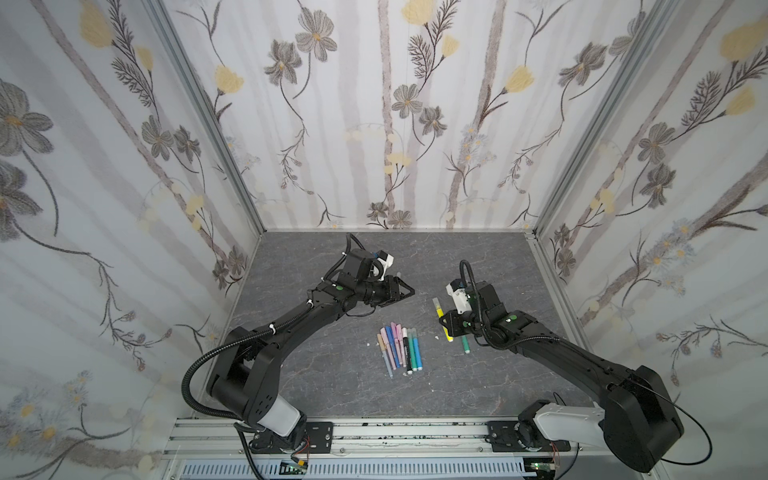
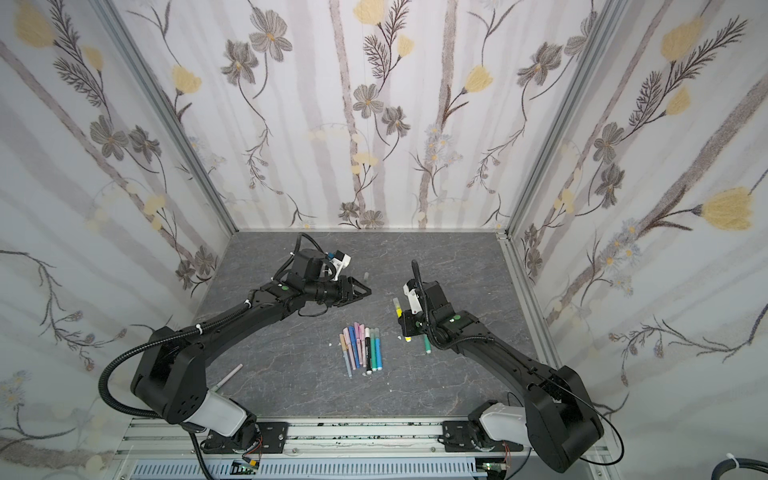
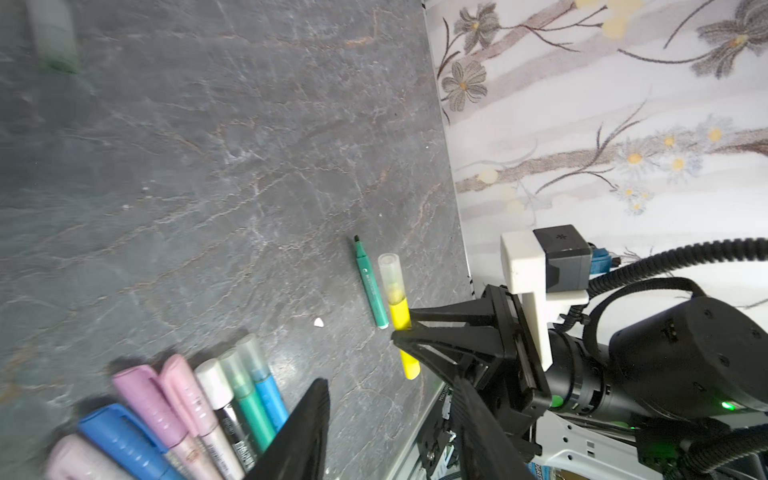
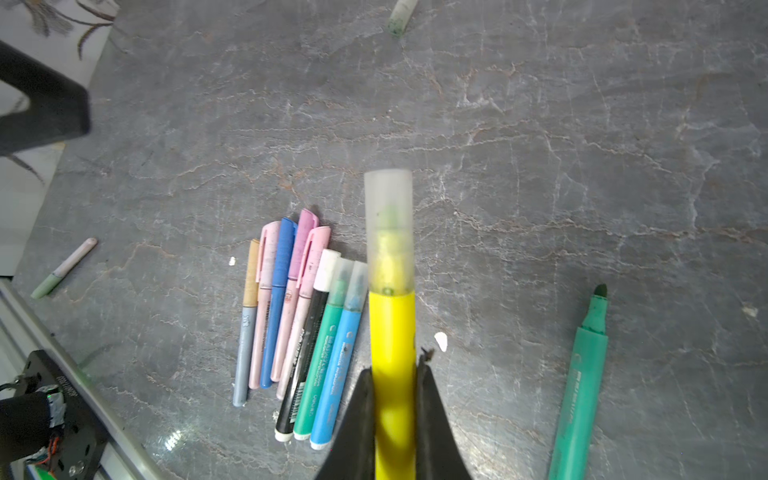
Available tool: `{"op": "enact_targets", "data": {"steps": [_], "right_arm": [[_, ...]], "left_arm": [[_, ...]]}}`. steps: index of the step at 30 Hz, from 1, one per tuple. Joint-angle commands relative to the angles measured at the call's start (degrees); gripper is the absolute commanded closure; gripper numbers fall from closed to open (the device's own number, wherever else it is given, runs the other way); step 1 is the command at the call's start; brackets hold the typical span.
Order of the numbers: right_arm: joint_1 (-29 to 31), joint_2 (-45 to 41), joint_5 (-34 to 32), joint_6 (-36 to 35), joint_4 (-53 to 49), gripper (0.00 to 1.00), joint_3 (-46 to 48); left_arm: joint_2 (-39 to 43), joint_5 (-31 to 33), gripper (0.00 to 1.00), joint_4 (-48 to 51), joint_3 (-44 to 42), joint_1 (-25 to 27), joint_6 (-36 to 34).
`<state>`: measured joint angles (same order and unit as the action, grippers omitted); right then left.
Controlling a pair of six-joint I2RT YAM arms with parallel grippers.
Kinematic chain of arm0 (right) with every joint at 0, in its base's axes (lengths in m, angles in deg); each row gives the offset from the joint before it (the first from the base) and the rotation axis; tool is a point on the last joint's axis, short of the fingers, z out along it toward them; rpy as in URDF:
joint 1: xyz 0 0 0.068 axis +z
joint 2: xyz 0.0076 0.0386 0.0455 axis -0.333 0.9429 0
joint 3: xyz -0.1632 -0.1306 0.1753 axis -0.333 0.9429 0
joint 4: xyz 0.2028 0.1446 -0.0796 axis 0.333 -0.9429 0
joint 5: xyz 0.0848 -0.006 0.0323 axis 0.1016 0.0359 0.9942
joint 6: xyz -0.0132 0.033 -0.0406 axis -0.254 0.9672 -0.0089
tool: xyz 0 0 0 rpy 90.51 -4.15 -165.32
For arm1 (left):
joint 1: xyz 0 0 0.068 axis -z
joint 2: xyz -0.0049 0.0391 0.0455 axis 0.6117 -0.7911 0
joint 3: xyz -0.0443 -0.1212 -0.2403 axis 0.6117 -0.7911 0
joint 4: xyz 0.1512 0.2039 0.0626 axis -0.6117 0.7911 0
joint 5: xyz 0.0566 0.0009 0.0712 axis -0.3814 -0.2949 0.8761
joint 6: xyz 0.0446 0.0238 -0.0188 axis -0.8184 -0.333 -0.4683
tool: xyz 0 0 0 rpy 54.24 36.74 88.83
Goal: Open the pen caps
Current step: 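Bring the yellow highlighter to the left gripper while the left gripper grasps its cap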
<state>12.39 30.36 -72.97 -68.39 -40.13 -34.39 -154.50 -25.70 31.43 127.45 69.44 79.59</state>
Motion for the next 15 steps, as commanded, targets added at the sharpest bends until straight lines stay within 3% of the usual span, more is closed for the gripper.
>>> {"op": "enact_targets", "data": {"steps": [1,15], "right_arm": [[-0.04,-0.41,3.09,-2.06,3.15,0.99,-0.54],[-0.01,-0.14,4.51,-0.52,6.12,1.0,-1.82]], "left_arm": [[-1.05,0.55,0.52,-3.75,1.28,1.27,2.49],[-5.18,5.06,0.52,-4.98,1.7,3.6,4.77]]}}
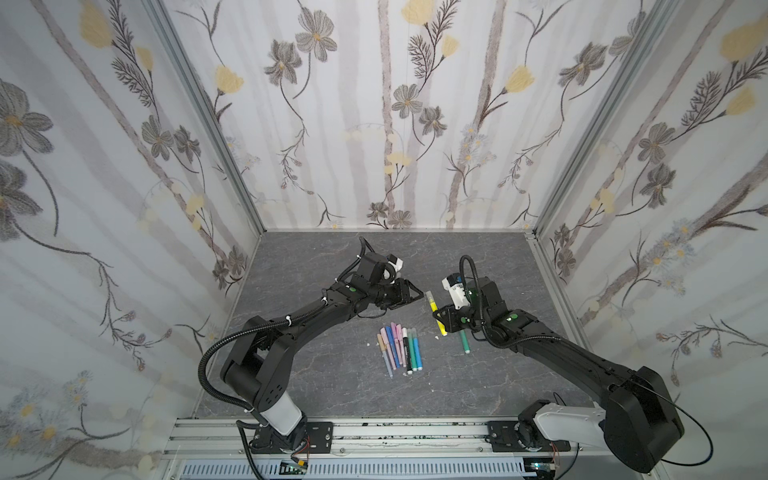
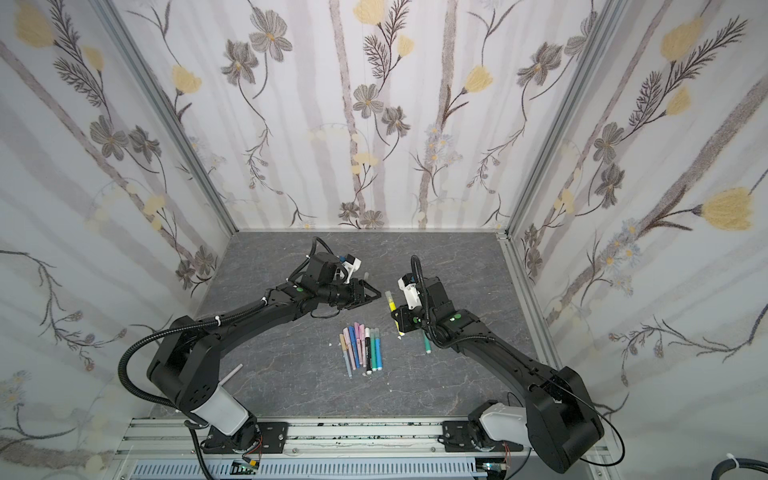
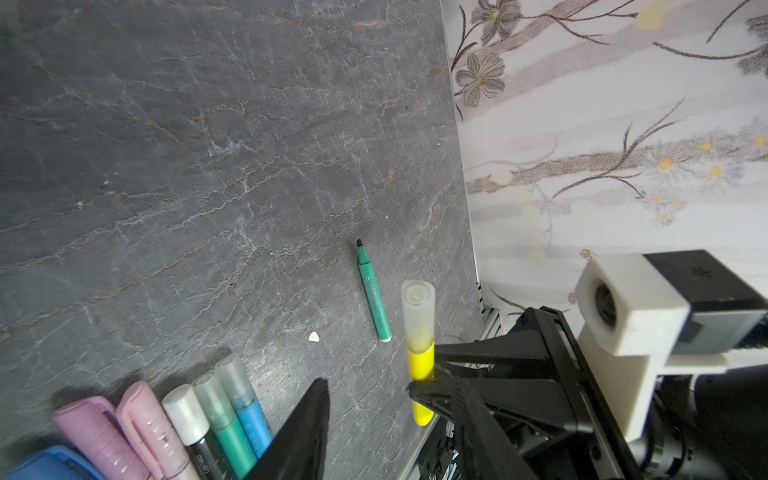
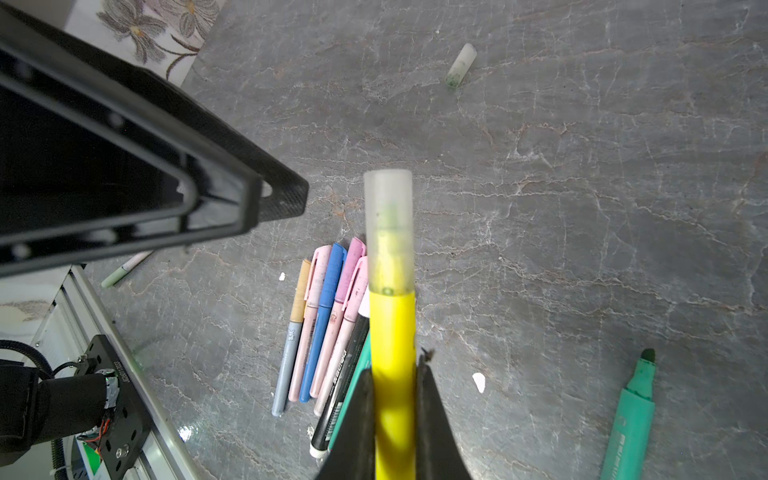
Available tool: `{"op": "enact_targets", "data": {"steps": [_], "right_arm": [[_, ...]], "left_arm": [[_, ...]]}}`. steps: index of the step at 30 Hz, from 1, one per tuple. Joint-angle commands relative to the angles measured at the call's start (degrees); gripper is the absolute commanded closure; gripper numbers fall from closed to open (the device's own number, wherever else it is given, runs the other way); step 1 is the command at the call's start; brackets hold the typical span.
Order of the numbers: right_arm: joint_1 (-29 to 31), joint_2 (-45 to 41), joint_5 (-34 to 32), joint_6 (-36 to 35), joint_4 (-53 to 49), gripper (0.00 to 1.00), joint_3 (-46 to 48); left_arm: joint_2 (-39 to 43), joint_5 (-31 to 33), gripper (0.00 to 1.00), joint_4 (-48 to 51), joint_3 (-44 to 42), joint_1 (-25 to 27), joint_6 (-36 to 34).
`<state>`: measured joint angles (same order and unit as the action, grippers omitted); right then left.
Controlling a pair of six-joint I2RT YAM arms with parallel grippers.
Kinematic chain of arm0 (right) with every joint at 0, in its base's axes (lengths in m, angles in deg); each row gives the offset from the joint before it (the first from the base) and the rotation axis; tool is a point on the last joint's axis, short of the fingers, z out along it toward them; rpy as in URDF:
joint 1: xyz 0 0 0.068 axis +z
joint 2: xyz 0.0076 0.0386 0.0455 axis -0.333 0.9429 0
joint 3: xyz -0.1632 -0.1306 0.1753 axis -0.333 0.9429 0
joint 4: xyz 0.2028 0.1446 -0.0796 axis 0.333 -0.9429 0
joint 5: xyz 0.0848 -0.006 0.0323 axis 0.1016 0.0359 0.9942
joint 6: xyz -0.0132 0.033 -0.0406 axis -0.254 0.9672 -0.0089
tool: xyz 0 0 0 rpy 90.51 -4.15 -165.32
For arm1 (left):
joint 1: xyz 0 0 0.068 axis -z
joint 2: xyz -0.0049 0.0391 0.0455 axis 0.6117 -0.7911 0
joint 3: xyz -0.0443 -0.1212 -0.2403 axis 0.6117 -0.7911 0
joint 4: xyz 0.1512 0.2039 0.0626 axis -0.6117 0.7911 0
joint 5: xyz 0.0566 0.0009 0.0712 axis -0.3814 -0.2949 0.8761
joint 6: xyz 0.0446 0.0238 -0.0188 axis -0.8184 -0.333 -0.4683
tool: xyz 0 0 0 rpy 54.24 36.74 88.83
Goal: Open the pen caps
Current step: 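Bring the yellow highlighter to the left gripper while the left gripper grasps its cap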
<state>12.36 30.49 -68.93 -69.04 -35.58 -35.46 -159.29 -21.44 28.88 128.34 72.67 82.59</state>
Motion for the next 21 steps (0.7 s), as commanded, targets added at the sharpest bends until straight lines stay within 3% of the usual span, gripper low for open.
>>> {"op": "enact_targets", "data": {"steps": [1,13,16,21], "right_arm": [[0.07,-0.24,0.47,0.14,1.48,1.0,-0.95],[0.05,1.47,0.65,-2.36,-0.8,0.99,-4.1],[0.05,1.48,0.87,-2.75,-0.53,0.99,-3.89],[0.02,2.37,1.87,-3.17,0.09,0.99,-3.62]], "left_arm": [[-0.72,0.75,0.52,-2.72,1.11,0.64,2.01],[-6.34,0.17,0.53,-9.68,4.36,2.82,6.64],[-7.46,0.83,0.57,-10.33,4.95,3.23,7.54],[-7.43,1.94,0.72,-10.82,4.73,3.67,8.65]]}}
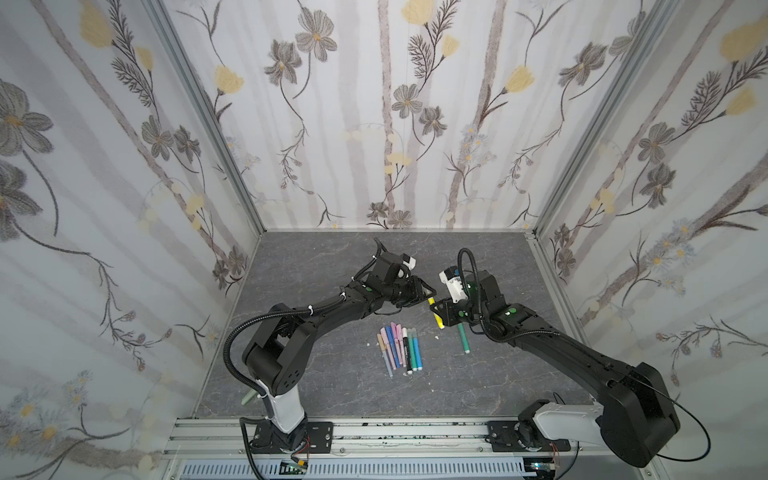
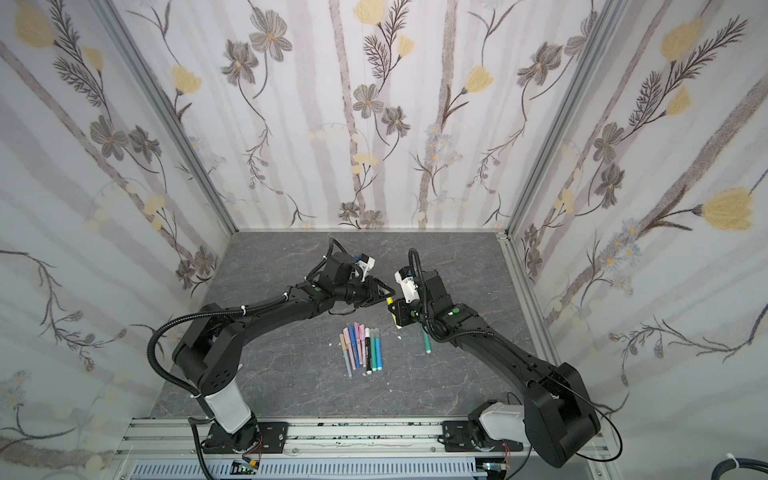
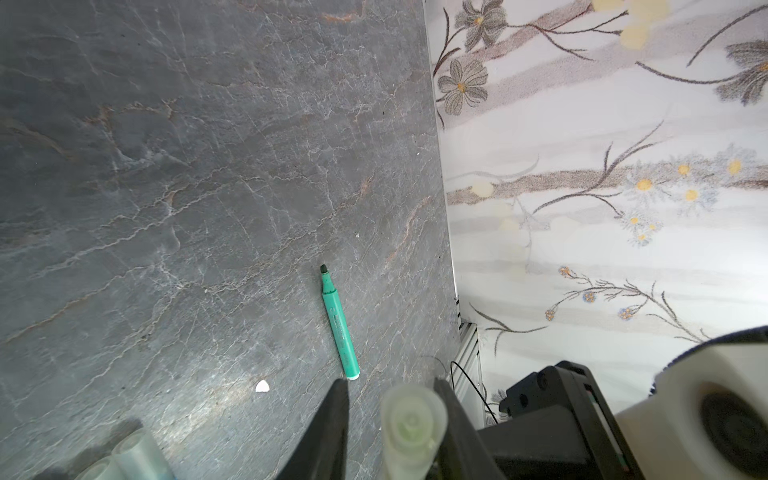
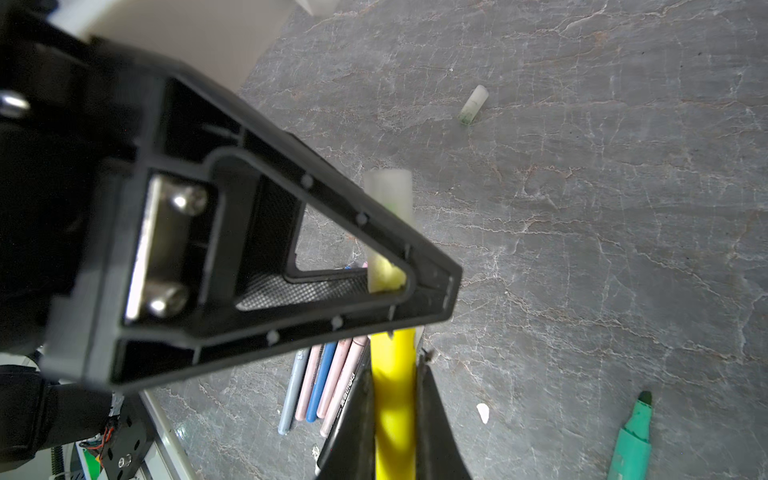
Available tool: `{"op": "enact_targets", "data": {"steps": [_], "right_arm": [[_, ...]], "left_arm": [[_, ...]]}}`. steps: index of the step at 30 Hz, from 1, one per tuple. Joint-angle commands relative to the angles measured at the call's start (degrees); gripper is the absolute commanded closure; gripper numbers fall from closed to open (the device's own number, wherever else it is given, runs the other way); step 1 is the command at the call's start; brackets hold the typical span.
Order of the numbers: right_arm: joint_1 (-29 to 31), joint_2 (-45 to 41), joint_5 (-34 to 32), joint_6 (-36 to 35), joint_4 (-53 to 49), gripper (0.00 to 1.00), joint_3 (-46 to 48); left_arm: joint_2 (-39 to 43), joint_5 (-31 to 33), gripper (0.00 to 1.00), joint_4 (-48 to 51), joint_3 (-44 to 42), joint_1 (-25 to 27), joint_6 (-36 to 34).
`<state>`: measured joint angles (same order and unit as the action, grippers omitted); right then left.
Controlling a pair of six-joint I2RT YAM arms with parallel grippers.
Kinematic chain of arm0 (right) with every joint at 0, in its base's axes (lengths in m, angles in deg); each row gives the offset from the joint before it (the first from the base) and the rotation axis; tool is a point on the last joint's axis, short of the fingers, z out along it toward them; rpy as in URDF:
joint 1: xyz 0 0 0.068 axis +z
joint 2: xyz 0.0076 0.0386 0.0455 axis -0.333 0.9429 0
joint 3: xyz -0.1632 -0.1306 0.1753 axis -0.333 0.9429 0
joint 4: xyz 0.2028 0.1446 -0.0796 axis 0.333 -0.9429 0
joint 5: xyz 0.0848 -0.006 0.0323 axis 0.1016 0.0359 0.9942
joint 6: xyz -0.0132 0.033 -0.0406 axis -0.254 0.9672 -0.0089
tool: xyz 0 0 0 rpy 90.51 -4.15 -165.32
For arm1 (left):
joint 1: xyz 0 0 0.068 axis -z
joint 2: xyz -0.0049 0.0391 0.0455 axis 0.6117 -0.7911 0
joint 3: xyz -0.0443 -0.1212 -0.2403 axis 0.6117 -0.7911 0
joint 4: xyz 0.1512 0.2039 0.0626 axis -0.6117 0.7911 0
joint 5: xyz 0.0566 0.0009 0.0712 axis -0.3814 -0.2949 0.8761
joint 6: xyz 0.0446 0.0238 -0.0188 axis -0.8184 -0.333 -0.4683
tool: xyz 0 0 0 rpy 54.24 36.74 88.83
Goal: Open the pen caps
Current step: 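Bring the yellow highlighter to the left gripper while the left gripper grasps its cap, then pull the translucent cap off with the left gripper, away from the right gripper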
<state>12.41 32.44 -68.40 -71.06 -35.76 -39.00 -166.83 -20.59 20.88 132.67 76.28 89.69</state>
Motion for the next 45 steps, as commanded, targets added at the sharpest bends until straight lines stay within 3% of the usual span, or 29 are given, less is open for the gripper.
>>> {"op": "enact_targets", "data": {"steps": [1,9,22,27,34,45], "right_arm": [[-0.02,0.4,1.44,-1.21,0.37,0.99,0.01],[-0.02,-0.65,1.79,-1.12,1.19,0.99,1.59],[-0.02,-1.11,0.78,2.29,4.38,1.0,3.1],[0.0,-0.94,0.38,2.58,4.6,0.99,3.06],[0.05,-0.28,0.25,2.58,4.46,0.99,2.29],[0.04,0.14,-0.05,2.3,4.34,0.99,1.95]], "left_arm": [[0.19,1.51,0.74,-2.37,0.45,0.11,1.53],[1.86,3.45,0.79,-2.07,-0.38,0.1,1.75],[1.15,0.41,0.83,0.67,1.23,0.06,-1.08],[0.57,-0.05,0.75,0.53,1.51,0.01,-1.32],[-0.35,-0.85,0.76,0.49,2.41,0.04,-1.74],[-0.85,-1.2,0.92,-0.03,2.06,0.02,-1.65]]}}
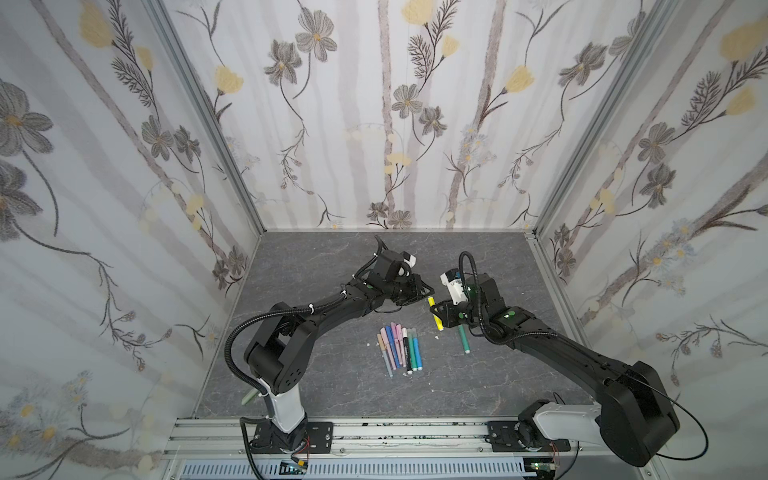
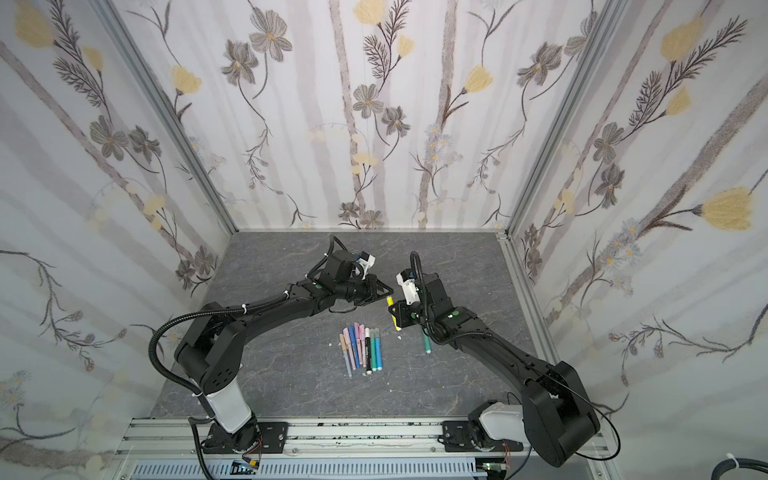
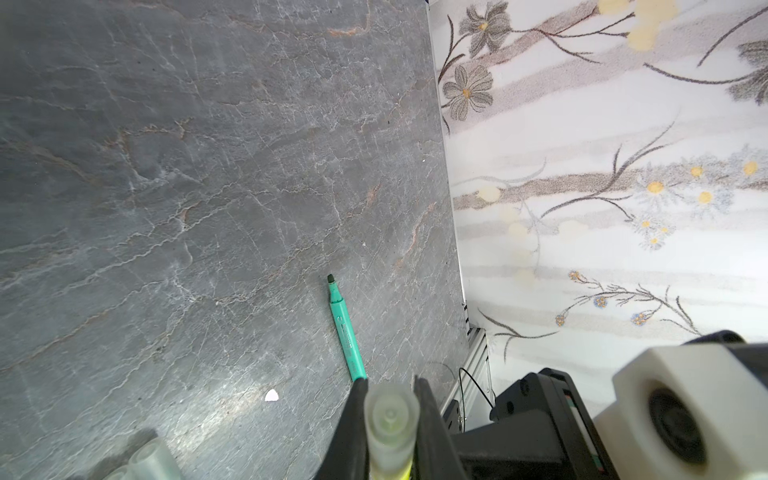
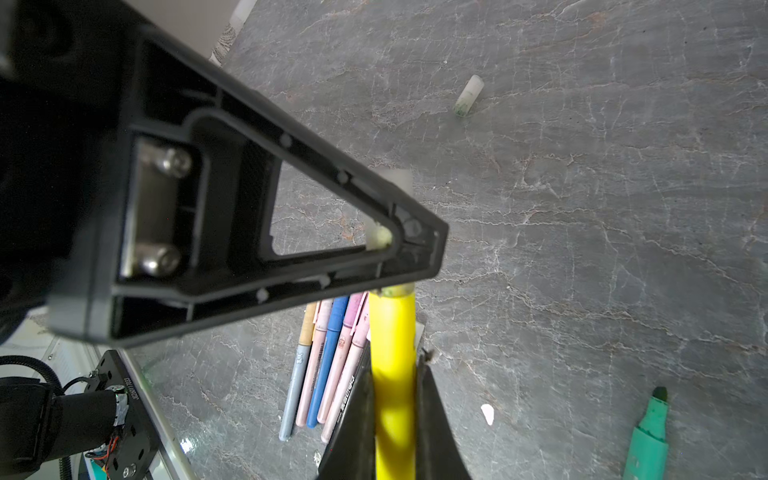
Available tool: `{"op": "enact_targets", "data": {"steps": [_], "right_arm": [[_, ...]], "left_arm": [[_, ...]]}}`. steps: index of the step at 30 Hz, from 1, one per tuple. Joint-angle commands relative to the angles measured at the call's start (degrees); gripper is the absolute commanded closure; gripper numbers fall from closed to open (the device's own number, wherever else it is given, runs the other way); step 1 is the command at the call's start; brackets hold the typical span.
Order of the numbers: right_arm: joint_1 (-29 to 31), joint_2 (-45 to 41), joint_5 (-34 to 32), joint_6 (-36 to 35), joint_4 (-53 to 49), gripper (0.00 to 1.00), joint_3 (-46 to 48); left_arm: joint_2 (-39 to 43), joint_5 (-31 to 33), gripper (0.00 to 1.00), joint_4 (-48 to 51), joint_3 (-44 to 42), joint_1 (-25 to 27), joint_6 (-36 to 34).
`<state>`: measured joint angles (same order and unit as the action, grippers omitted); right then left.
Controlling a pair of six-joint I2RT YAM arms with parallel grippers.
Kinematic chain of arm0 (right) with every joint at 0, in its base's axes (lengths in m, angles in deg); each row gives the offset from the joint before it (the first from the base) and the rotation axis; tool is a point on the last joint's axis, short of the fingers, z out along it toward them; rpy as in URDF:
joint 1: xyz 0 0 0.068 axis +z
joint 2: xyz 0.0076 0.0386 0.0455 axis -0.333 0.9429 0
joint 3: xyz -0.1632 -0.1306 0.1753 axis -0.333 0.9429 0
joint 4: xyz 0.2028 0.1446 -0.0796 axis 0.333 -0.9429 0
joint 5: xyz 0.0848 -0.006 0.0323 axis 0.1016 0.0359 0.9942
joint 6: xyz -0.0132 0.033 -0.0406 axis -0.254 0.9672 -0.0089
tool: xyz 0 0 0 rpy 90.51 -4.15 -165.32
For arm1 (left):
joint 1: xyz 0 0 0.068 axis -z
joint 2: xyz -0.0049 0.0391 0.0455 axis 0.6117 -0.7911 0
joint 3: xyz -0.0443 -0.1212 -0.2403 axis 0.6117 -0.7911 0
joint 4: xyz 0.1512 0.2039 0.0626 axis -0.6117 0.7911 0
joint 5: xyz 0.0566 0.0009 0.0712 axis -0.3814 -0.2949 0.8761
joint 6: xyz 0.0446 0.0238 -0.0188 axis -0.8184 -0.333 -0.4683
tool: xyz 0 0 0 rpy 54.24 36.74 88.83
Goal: Open the pen caps
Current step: 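Pull the translucent cap off with the left gripper, away from the right gripper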
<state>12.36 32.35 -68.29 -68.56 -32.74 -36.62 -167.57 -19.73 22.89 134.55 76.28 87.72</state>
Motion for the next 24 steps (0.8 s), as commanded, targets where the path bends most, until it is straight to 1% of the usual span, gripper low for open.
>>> {"op": "enact_targets", "data": {"steps": [1,2,3,6,8,10,13,15,18,22,24], "right_arm": [[0.05,0.18,-0.12,-0.17,1.32,0.99,-0.5],[0.09,0.14,-0.16,-0.17,1.33,0.99,-0.44],[0.09,0.14,-0.07,-0.18,1.29,0.98,-0.43],[0.09,-0.08,-0.08,0.04,1.86,0.82,-0.05],[0.09,-0.1,0.08,0.24,2.6,0.73,0.36],[0.09,0.11,0.28,0.36,3.27,0.7,0.48],[0.02,0.88,0.63,0.27,3.51,0.7,0.27],[0.07,1.4,0.72,0.16,3.68,0.72,-0.03],[0.0,1.9,0.63,0.09,3.6,0.86,-0.42],[0.05,2.0,0.7,-0.08,3.25,1.0,-0.39],[0.09,1.74,1.01,-0.17,3.08,1.0,0.07]], "left_arm": [[-0.18,-2.13,0.95,-2.19,0.18,0.02,0.47],[-0.16,-2.23,0.99,-2.28,0.18,0.08,0.57],[-0.09,-2.23,1.0,-2.32,0.18,0.02,0.57],[0.05,-2.32,1.0,-2.32,0.36,0.02,0.66],[0.13,-2.42,1.0,-2.15,0.53,-0.1,0.66],[0.23,-2.48,1.0,-2.06,0.62,0.03,0.66],[0.29,-2.56,1.0,-2.06,0.71,0.04,0.66],[0.26,-2.65,1.0,-2.05,0.82,0.03,0.66],[0.21,-2.67,1.0,-1.97,0.87,-0.02,0.57],[0.19,-1.64,1.0,-2.15,0.51,-0.54,0.57],[0.16,-0.12,1.0,-2.38,0.53,-0.98,0.33]]}}
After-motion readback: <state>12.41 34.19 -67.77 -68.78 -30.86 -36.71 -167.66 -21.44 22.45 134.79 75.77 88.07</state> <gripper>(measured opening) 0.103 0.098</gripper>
